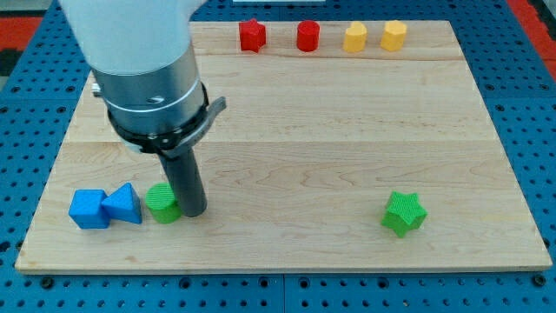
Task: Move the green star close to the right of the green circle
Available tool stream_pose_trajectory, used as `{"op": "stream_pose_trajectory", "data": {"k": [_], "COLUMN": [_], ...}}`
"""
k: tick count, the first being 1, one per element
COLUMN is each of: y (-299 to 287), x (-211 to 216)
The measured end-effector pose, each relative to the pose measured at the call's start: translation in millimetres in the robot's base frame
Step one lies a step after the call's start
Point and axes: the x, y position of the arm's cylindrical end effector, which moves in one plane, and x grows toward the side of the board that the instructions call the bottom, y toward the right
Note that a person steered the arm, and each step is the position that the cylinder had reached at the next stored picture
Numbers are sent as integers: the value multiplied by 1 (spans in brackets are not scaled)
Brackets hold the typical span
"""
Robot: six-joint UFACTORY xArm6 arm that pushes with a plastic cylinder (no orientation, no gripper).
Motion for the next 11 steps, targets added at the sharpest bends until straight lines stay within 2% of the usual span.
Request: {"op": "stream_pose_trajectory", "data": {"k": [1, 2, 4, 5, 6, 8, 10, 11], "y": [-14, 18, 244, 356, 375, 210, 77, 100], "x": [0, 0, 46, 48, 28, -14, -30, -18]}}
